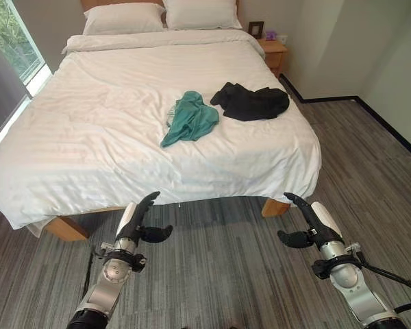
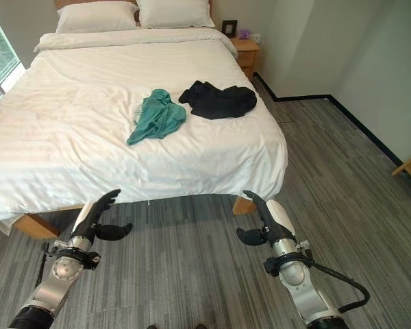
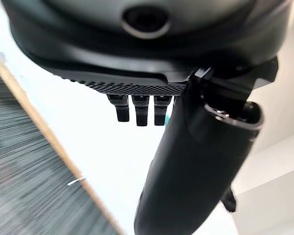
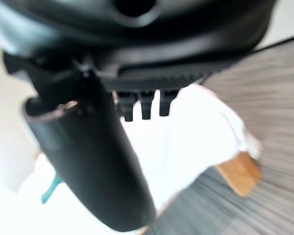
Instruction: Pick up bed clothes into laundry basket.
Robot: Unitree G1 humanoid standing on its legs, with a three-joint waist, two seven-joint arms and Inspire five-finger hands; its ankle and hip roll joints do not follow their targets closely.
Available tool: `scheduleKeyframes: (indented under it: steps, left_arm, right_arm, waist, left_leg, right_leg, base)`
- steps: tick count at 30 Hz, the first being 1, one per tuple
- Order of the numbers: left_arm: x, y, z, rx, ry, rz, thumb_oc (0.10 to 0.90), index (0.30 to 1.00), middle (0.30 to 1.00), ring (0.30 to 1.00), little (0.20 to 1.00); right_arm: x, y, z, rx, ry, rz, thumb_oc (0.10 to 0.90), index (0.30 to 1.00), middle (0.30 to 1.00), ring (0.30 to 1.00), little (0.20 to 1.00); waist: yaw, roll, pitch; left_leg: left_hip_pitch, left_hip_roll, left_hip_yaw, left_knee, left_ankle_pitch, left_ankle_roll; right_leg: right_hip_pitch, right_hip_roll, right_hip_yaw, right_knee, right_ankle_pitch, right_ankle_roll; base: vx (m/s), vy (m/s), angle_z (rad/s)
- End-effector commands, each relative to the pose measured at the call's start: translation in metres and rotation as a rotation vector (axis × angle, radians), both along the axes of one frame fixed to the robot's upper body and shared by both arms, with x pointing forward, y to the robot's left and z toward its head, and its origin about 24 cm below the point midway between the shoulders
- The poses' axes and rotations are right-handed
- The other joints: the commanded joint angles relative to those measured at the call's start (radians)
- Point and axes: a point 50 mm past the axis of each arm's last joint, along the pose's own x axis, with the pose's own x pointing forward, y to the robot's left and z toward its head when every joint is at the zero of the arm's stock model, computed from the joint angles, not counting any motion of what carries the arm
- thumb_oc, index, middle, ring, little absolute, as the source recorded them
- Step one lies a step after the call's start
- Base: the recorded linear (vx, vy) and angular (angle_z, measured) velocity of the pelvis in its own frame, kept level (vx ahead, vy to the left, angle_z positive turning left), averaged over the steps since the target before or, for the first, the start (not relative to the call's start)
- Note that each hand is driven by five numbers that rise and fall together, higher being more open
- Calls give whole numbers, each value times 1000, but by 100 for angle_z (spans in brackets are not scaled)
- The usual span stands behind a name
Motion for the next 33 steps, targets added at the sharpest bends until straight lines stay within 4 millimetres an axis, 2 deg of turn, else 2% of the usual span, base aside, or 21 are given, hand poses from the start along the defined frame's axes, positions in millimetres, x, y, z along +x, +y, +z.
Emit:
scheduleKeyframes:
  steps: [1, 5, 7, 9, 11, 13, 14, 16, 17, 18, 19, 20, 21, 22, 23, 24, 25, 28, 29, 31, 33]
  left_arm:
    - [19, 3, 61, -8, -334, -20, 800, 900, 900, 900, 900]
    - [19, -1, 74, -29, -396, -38, 800, 900, 900, 900, 900]
    - [19, 0, 82, -23, -427, -31, 800, 900, 900, 900, 900]
    - [18, 5, 83, 0, -432, -9, 800, 900, 900, 900, 900]
    - [13, 13, 75, -3, -398, 17, 800, 900, 900, 900, 900]
    - [6, 14, 66, -51, -357, 10, 800, 900, 900, 900, 900]
    - [3, 15, 62, -79, -339, 12, 800, 900, 900, 900, 900]
    - [-1, 12, 56, -118, -316, 9, 800, 900, 900, 900, 900]
    - [0, 12, 56, -119, -316, 8, 800, 900, 900, 900, 900]
    - [-1, 3, 53, -140, -304, -16, 800, 900, 900, 900, 900]
    - [-1, 3, 53, -140, -304, -17, 800, 900, 900, 900, 900]
    - [-2, -4, 52, -160, -305, -35, 800, 900, 900, 900, 900]
    - [-2, -4, 51, -160, -305, -35, 800, 900, 900, 900, 900]
    - [-1, -7, 52, -156, -308, -48, 800, 900, 900, 900, 900]
    - [0, -12, 54, -140, -313, -70, 800, 900, 900, 900, 900]
    - [1, -14, 53, -129, -308, -79, 800, 900, 900, 900, 900]
    - [1, -16, 52, -126, -304, -81, 800, 900, 900, 900, 900]
    - [2, -16, 54, -94, -308, -79, 800, 900, 900, 900, 900]
    - [0, -13, 56, -81, -318, -72, 800, 900, 900, 900, 900]
    - [-5, -12, 58, -51, -328, -64, 800, 900, 900, 900, 900]
    - [-6, -12, 63, -37, -349, -75, 800, 900, 900, 900, 900]
  right_arm:
    - [13, 10, 65, -16, -362, 88, 800, 900, 900, 900, 900]
    - [6, 14, 71, 2, -391, 101, 800, 900, 900, 900, 900]
    - [8, 22, 74, 4, -404, 132, 800, 900, 900, 900, 900]
    - [12, 33, 83, 8, -437, 182, 800, 900, 900, 900, 900]
    - [10, 41, 86, 19, -443, 226, 800, 900, 900, 900, 900]
    - [11, 49, 90, 15, -451, 278, 800, 900, 900, 900, 900]
    - [10, 53, 95, 10, -467, 304, 800, 900, 900, 900, 900]
    - [9, 55, 98, 20, -474, 327, 800, 900, 900, 900, 900]
    - [9, 54, 98, 20, -474, 326, 800, 900, 900, 900, 900]
    - [8, 49, 101, 23, -473, 313, 800, 900, 900, 900, 900]
    - [8, 49, 101, 23, -473, 313, 800, 900, 900, 900, 900]
    - [7, 48, 105, 16, -481, 315, 800, 900, 900, 900, 900]
    - [7, 48, 105, 16, -480, 314, 800, 900, 900, 900, 900]
    - [7, 47, 106, 4, -483, 313, 800, 900, 900, 900, 900]
    - [8, 43, 105, -21, -473, 303, 800, 900, 900, 900, 900]
    - [8, 40, 103, -32, -459, 291, 800, 900, 900, 900, 900]
    - [8, 37, 100, -40, -445, 274, 800, 900, 900, 900, 900]
    - [10, 30, 101, -60, -445, 242, 800, 900, 900, 900, 900]
    - [9, 29, 102, -76, -443, 243, 800, 900, 900, 900, 900]
    - [7, 30, 96, -105, -413, 250, 800, 900, 900, 900, 900]
    - [10, 29, 94, -131, -407, 247, 800, 900, 900, 900, 900]
  waist:
    - [2, -8, -68]
    - [-8, -10, -64]
    - [-17, 3, -29]
    - [-2, 16, 1]
    - [3, 11, -4]
    - [17, 3, 13]
    - [27, 2, 24]
    - [46, -7, 58]
    - [47, -3, 60]
    - [57, -18, 88]
    - [56, -17, 87]
    - [65, -26, 103]
    - [65, -26, 99]
    - [72, -25, 98]
    - [79, -25, 93]
    - [78, -21, 87]
    - [75, -18, 73]
    - [49, -8, 48]
    - [41, 1, 19]
    - [53, 4, -12]
    - [94, -27, -29]
  left_leg:
    - [6, 94, 19, 7, -69, -72]
    - [-4, 99, 8, 7, -65, -75]
    - [-4, 120, 23, 7, -59, -73]
    - [-6, 152, 64, 7, -50, -83]
    - [33, 167, 107, 7, -38, -99]
    - [33, 187, 150, 135, -56, -104]
    - [0, 218, 140, 267, -63, -122]
    - [-80, 270, 120, 489, 17, -132]
    - [-88, 278, 115, 504, 14, -137]
    - [-166, 288, 82, 640, 41, -124]
    - [-168, 289, 81, 642, 40, -124]
    - [-255, 229, 84, 636, 12, -85]
    - [-257, 227, 85, 635, 12, -83]
    - [-285, 193, 78, 602, -33, -96]
    - [-334, 175, 132, 498, -48, -87]
    - [-340, 174, 174, 409, -27, -93]
    - [-316, 155, 233, 249, 19, -103]
    - [-309, 179, 404, 49, 48, -91]
    - [-278, 167, 423, 15, 37, -74]
    - [-277, 142, 388, 12, 67, -51]
    - [-258, 91, 330, 12, 63, -22]
  right_leg:
    - [-2, -110, 35, 4, -20, 144]
    - [-9, -99, 49, 4, -28, 137]
    - [-62, -85, 53, 103, -45, 127]
    - [-99, -99, -20, 167, -72, 122]
    - [-80, -88, -31, 145, -91, 111]
    - [-54, -81, -20, 120, -95, 91]
    - [-18, -65, 3, 99, -114, 78]
    - [22, -42, 25, 78, -125, 36]
    - [23, -36, 25, 77, -125, 32]
    - [55, -27, 38, 71, -150, 2]
    - [54, -26, 37, 72, -150, 2]
    - [69, -30, 56, 63, -149, 1]
    - [66, -33, 56, 62, -148, 2]
    - [90, -30, 74, 51, -169, 11]
    - [118, -32, 80, 35, -187, 25]
    - [130, -29, 74, 34, -197, 36]
    - [142, -33, 67, 37, -211, 49]
    - [168, -27, 24, 46, -234, 78]
    - [175, -26, 20, 54, -241, 96]
    - [181, -42, 11, 120, -261, 109]
    - [161, -69, -1, 258, -194, 157]
  base:
    - [3, -38, -1]
    - [-25, -77, 3]
    - [-123, -135, 3]
    - [-93, -150, -31]
    - [85, -219, -66]
    - [148, -267, -76]
    - [186, -310, -111]
    - [141, -278, -97]
    - [139, -285, -90]
    - [102, -188, -76]
    - [142, -224, -60]
    - [35, -43, -21]
    - [179, -40, -14]
    - [337, 33, -31]
    - [487, 66, -27]
    - [529, 117, -42]
    - [433, 117, -22]
    - [444, 119, 0]
    - [587, 140, 20]
    - [651, 121, 15]
    - [488, 54, -10]
